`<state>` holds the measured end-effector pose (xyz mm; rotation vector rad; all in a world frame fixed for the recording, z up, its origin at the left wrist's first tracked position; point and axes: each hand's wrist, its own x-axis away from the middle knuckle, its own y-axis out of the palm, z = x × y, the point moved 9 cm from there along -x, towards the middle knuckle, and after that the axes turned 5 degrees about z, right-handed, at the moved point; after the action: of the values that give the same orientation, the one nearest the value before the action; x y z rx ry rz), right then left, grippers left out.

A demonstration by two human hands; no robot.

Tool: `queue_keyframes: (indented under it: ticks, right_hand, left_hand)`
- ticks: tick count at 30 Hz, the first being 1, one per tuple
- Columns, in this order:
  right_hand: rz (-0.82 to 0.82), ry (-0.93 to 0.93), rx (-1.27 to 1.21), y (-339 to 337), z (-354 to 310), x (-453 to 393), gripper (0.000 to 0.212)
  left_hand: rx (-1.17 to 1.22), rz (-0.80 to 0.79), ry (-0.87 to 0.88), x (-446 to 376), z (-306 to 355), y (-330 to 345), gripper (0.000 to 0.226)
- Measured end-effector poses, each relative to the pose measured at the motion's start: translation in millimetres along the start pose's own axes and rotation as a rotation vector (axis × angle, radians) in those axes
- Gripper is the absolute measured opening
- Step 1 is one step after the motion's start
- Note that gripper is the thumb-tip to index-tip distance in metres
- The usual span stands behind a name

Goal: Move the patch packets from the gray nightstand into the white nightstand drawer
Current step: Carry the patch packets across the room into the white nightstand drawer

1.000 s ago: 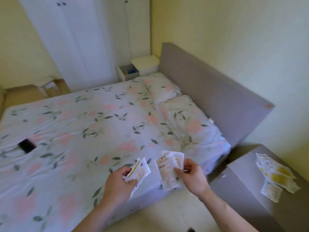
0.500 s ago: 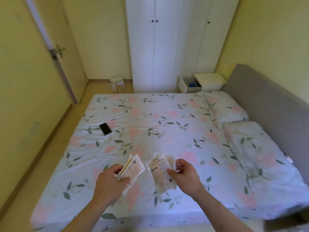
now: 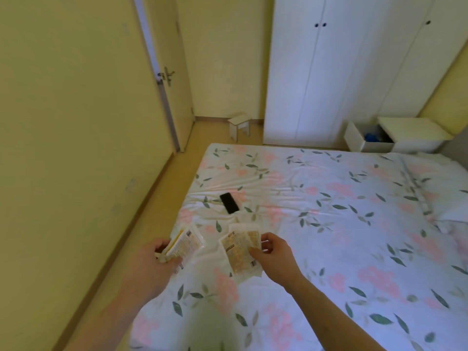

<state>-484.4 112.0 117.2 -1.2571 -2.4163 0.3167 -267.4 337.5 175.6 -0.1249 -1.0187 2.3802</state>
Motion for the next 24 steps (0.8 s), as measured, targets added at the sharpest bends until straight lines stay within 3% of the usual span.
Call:
queue_keyframes:
  ticks: [7,11,19,24]
  right_hand:
    - [-0.036,-0.064,0.048,111,-80,-52,0.013]
    - [0.002,-0.065,0.054,169,-109,-69,0.012]
    - [0.137,0.001,-0.021,290,-151,-84,0.014]
    - [0.228,0.034,-0.030,322,-179,-91,0.013]
  left_hand:
    - [0.067,0.059,-0.001,-96,-49,-82,0.027]
    - [0.110,0.021,0.065,-153,-71,-115,0.034]
    - [0.074,-0.124,0.142,-259,-142,-192,0.026]
    - [0.065,-0.186,0.209,-320,-150,-219,0.022]
